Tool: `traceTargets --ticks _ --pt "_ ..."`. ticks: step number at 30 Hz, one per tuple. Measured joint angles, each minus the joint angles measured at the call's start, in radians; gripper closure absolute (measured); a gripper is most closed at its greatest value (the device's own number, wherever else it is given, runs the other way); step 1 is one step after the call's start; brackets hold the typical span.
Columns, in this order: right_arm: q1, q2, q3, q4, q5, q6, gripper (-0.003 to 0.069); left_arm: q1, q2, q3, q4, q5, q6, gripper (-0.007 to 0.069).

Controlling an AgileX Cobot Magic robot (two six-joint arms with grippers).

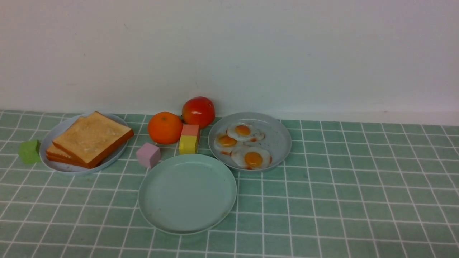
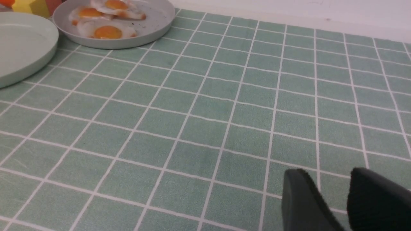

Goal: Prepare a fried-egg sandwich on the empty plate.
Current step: Use the left arm to grab a slice of bread

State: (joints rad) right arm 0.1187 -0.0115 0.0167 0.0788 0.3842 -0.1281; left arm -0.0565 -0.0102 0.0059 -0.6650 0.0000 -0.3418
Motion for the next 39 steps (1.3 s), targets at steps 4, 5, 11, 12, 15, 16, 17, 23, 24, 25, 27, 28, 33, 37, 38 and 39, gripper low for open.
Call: traceTargets --ticks 4,5,11,12,15,16,17,23,24,25,27,28,33,37,38,39 --pt "0.000 0.000 0.000 0.000 0.000 0.000 0.0419 0.000 0.022 -0.135 0.043 0.171 0.106 0.0516" --pt "0.000 0.000 0.000 0.000 0.000 0.000 0.0419 0.000 0.055 -0.184 0.070 0.216 0.142 0.0545" --pt "0.000 0.000 0.000 0.000 0.000 0.000 0.0419 -0.001 0.439 -0.480 0.218 0.629 0.389 0.0638" --pt "0.000 0.000 0.000 0.000 0.000 0.000 0.0419 -0.007 0.503 -0.521 0.243 0.692 0.409 0.0638" --pt "0.000 0.000 0.000 0.000 0.000 0.000 0.0419 -0.050 0.628 -0.600 0.276 0.768 0.426 0.0638" --pt "0.000 0.000 0.000 0.000 -0.001 0.000 0.0419 -0.076 0.661 -0.622 0.281 0.769 0.428 0.0638" --pt "0.000 0.000 0.000 0.000 -0.005 0.000 0.0419 -0.098 0.683 -0.636 0.283 0.764 0.430 0.0638" --pt "0.000 0.000 0.009 0.175 -0.122 0.082 0.0419 -0.207 0.782 -0.665 0.295 0.631 0.456 0.0638" --pt "0.000 0.000 0.009 0.222 -0.153 0.103 0.0419 -0.208 0.794 -0.665 0.294 0.618 0.456 0.0638" --pt "0.000 0.000 0.009 0.249 -0.169 0.123 0.0419 -0.210 0.802 -0.665 0.290 0.615 0.456 0.0638" --pt "0.000 0.000 0.009 0.332 -0.220 0.162 0.0419 -0.219 0.813 -0.665 0.276 0.614 0.456 0.0638" --pt "0.000 0.000 0.009 0.372 -0.247 0.174 0.0419 -0.236 0.815 -0.665 0.269 0.618 0.459 0.0638" --pt "0.005 0.000 0.005 0.502 -0.304 0.213 0.0419 -0.276 0.826 -0.665 0.265 0.624 0.486 0.0638" --pt "0.032 0.068 -0.138 0.519 -0.125 0.160 0.0510 -0.276 0.925 -0.696 0.290 0.623 0.472 0.0638" --pt "0.037 0.114 -0.198 0.506 -0.056 0.128 0.0548 -0.276 0.957 -0.712 0.296 0.630 0.472 0.0638" --pt "0.040 0.182 -0.278 0.486 0.018 0.094 0.0597 -0.276 1.011 -0.740 0.305 0.645 0.472 0.0638"
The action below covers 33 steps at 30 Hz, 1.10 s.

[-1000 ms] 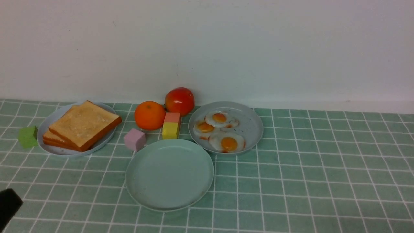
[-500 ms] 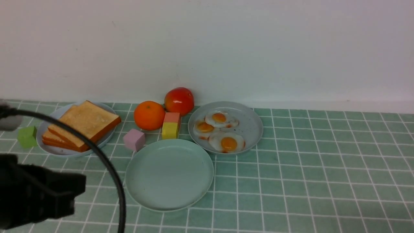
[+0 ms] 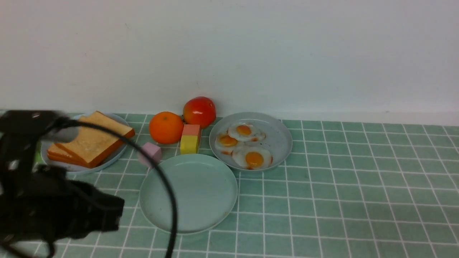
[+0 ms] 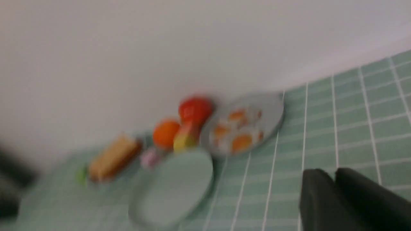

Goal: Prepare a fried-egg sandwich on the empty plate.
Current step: Use the left arm to grab a slice of bread

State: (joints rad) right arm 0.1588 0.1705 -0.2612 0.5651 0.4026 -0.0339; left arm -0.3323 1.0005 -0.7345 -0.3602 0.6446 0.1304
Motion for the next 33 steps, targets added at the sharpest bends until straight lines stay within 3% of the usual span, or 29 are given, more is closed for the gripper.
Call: traceTargets --ticks 3,5,10,17,20,27,31,33 --pt "0.001 0.172 -0.205 -0.064 0.227 -0.079 0.0666 0.000 0.129 -0.076 0.031 0.037 0.000 0.0638" --pt "0.001 0.317 -0.343 -0.116 0.388 -0.120 0.0669 0.000 0.250 -0.149 0.096 0.059 -0.001 0.0638" --pt "0.001 0.552 -0.573 -0.205 0.577 -0.146 0.0659 0.031 0.402 -0.293 0.221 0.090 -0.020 0.0638" --pt "0.001 0.617 -0.646 -0.151 0.600 -0.224 0.0658 0.198 0.608 -0.500 0.254 0.098 0.068 0.0638" --pt "0.001 0.617 -0.648 -0.104 0.609 -0.262 0.0656 0.223 0.698 -0.574 0.267 0.096 0.107 0.0634" --pt "0.001 0.617 -0.650 -0.040 0.642 -0.324 0.0652 0.251 0.890 -0.731 0.409 0.090 0.128 0.0480" --pt "0.001 0.617 -0.650 -0.026 0.667 -0.327 0.0650 0.253 0.943 -0.759 0.510 0.082 0.129 0.0280" --pt "0.001 0.617 -0.650 -0.015 0.667 -0.327 0.0650 0.253 0.956 -0.761 0.517 0.077 0.129 0.0215"
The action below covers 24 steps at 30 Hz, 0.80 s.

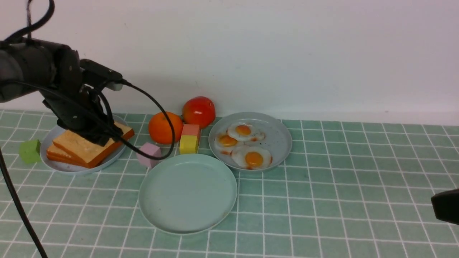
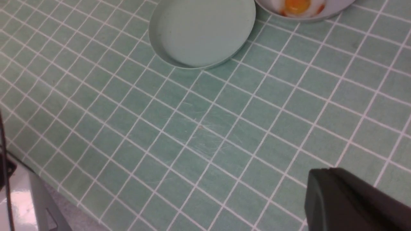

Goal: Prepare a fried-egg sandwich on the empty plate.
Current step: Use the left arm to grab a slice of bread

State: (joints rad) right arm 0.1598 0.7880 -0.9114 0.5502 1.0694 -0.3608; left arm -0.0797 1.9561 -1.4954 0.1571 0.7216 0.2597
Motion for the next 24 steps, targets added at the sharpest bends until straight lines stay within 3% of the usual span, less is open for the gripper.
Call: traceTargets --ticks 5,12,17,21,24 --pt "0.000 0.000 0.000 0.016 -0.006 -0.001 0.0648 0.000 0.018 -0.001 -0.001 -0.007 0.003 0.0148" --pt "0.000 0.000 0.000 0.019 -0.008 -0.015 0.0642 0.000 0.027 -0.001 -0.057 -0.022 0.133 0.0138" --pt "0.000 0.000 0.000 0.044 -0.009 -0.046 0.0640 0.000 0.068 -0.001 -0.017 -0.057 0.164 0.0138" --pt "0.000 0.000 0.000 0.046 -0.009 -0.052 0.0637 -0.001 0.079 -0.002 0.018 -0.067 0.156 0.0179" --pt "0.000 0.000 0.000 0.050 -0.009 -0.052 0.0637 -0.001 0.079 -0.003 0.023 -0.067 0.135 0.0272"
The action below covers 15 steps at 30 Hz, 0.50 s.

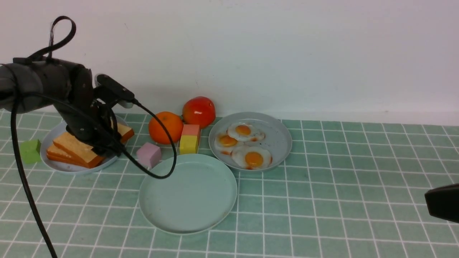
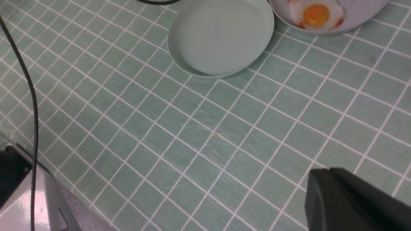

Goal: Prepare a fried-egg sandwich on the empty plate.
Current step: Use the left arm to grab a slice of bread, then use the left arm to put a slice of bread into the empty plate in the middle

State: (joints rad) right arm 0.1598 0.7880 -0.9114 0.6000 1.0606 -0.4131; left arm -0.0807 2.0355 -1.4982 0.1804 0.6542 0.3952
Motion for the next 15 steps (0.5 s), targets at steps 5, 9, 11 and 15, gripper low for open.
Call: traceTargets --ticks 5,9,11,15 --pt "0.000 0.000 0.000 0.007 0.004 0.000 0.0637 -0.010 -0.004 -0.004 0.001 0.013 -0.013 0.0502" --pt "0.000 0.000 0.000 0.011 0.004 -0.001 0.0637 -0.014 -0.035 -0.004 0.009 0.026 -0.032 0.0567" --pt "0.000 0.000 0.000 0.011 0.004 -0.001 0.0637 -0.020 -0.077 -0.004 0.010 0.039 -0.055 0.0562" --pt "0.000 0.000 0.000 0.011 0.005 -0.001 0.0633 -0.074 -0.223 -0.004 -0.044 0.114 -0.174 0.0561"
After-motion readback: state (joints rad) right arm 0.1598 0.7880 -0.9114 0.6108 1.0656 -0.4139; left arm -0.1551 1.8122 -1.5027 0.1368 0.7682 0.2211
